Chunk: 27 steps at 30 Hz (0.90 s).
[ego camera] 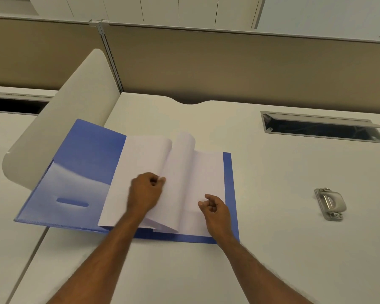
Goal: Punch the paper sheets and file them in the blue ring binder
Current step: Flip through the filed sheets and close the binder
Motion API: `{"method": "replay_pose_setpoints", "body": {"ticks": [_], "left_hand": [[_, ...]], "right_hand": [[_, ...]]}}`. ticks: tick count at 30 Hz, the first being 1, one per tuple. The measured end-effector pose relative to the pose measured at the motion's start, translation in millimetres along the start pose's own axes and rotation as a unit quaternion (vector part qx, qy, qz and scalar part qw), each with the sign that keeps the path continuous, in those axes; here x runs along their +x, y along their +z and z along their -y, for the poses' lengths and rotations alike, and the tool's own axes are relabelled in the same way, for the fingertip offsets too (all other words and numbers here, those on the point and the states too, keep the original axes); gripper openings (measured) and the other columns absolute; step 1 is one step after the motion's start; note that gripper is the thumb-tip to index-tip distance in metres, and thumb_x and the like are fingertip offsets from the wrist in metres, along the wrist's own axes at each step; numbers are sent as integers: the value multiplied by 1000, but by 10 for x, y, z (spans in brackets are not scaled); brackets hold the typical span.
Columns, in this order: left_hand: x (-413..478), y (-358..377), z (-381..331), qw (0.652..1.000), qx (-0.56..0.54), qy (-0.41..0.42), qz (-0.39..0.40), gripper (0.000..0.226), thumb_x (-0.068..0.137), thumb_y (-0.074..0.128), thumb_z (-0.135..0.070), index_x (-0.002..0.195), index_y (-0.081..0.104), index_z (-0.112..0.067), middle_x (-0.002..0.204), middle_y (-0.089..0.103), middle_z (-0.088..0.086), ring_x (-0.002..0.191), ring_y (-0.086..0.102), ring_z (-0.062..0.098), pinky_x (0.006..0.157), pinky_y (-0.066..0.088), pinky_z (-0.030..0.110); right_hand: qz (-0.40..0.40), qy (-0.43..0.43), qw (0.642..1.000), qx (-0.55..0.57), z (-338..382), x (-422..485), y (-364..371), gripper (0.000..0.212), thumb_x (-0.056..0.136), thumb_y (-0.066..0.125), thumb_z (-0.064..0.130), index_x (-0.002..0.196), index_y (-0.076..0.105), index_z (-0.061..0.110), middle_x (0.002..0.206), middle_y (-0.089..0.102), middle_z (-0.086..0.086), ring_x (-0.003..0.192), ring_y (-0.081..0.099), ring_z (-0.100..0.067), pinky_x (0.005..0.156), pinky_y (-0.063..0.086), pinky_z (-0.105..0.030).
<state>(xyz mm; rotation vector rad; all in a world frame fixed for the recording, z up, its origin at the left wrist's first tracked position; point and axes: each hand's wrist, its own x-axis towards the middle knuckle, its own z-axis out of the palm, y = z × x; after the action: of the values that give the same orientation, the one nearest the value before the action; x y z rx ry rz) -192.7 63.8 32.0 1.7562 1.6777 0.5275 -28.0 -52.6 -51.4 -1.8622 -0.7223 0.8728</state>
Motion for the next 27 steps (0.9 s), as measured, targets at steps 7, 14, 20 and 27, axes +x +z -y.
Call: {"method": "replay_pose_setpoints", "body": {"ticks": [7, 14, 20, 27], "left_hand": [[241, -527, 526, 991, 96, -32, -92, 29, 90, 60, -34, 88, 68, -6, 88, 71, 13, 80, 64, 33, 75, 50, 38], [291, -719, 690, 971, 199, -49, -125, 30, 93, 55, -30, 92, 65, -2, 90, 69, 18, 81, 63, 37, 73, 50, 43], [251, -693, 728, 967, 212, -73, -125, 29, 92, 58, -28, 100, 63, -1, 96, 69, 20, 87, 65, 39, 78, 52, 46], [222, -600, 576, 971, 184, -38, -151, 47, 81, 73, -23, 122, 54, -10, 117, 55, 18, 105, 57, 38, 80, 50, 50]], "right_hand": [[-104, -33, 990, -88, -68, -66, 27, 32, 77, 78, 21, 106, 65, 15, 102, 62, 0, 95, 60, -18, 90, 52, -37], [-197, 129, 929, -286, 4, -129, -84, 82, 61, 78, 62, 126, 50, 20, 122, 51, -7, 114, 47, -26, 92, 39, -42], [-193, 167, 928, -271, 53, -92, -33, 72, 65, 78, 57, 122, 52, 20, 124, 52, -7, 115, 47, -26, 93, 38, -41], [-200, 142, 936, -251, 92, -69, -38, 58, 65, 83, 45, 109, 53, 21, 112, 57, -3, 105, 53, -24, 88, 39, -40]]}}
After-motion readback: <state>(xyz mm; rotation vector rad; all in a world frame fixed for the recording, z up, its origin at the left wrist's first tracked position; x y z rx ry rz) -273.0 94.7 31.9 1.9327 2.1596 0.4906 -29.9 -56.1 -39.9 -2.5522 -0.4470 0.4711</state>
